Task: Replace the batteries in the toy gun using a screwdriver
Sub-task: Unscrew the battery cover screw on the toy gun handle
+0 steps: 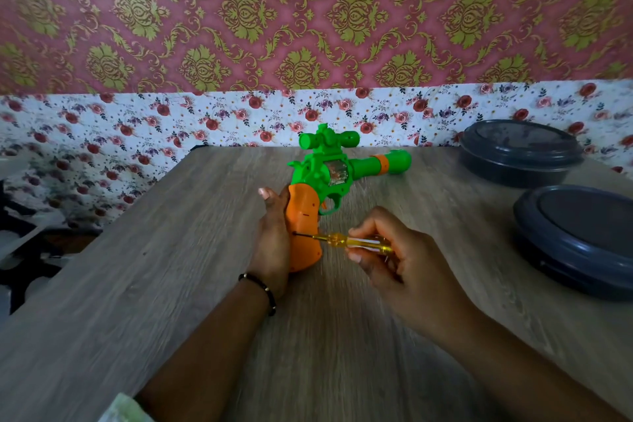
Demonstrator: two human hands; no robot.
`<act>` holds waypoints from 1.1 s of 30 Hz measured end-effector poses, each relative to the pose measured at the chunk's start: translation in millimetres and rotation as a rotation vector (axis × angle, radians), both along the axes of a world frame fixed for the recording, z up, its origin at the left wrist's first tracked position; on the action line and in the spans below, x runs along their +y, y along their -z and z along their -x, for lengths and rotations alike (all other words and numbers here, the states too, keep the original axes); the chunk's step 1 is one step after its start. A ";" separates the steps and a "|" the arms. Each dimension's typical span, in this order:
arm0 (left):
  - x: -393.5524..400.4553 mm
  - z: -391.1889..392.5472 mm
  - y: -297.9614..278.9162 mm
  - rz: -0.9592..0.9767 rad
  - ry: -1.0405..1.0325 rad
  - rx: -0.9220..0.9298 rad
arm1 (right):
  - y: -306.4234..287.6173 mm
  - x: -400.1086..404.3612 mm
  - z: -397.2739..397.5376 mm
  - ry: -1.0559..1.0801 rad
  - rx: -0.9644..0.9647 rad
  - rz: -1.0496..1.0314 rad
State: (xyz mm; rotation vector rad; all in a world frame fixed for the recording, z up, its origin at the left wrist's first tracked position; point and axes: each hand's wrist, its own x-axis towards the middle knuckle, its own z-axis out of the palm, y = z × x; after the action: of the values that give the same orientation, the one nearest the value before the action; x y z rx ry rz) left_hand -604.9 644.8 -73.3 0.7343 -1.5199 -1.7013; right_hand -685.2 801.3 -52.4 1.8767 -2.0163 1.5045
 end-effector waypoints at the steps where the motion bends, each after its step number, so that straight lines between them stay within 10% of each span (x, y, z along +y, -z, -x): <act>1: -0.1 -0.3 -0.3 -0.004 0.006 -0.012 | 0.0 -0.2 -0.4 -0.018 -0.049 0.007; 10: 0.4 0.6 -4.3 -0.020 -0.021 -0.025 | -0.8 3.7 -1.4 0.321 0.451 -0.069; 21: -2.2 2.1 -3.2 -0.056 0.012 0.011 | 0.6 1.3 5.4 -0.001 0.320 0.056; 33: -7.7 6.5 6.6 -0.006 0.022 0.022 | 3.6 1.8 -1.3 0.205 0.357 -0.013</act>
State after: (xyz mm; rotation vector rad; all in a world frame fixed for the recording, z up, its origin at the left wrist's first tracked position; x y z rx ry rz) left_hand -611.5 637.1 -79.9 0.7020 -1.5136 -1.7249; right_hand -683.9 803.1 -56.0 1.7274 -1.9788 1.0253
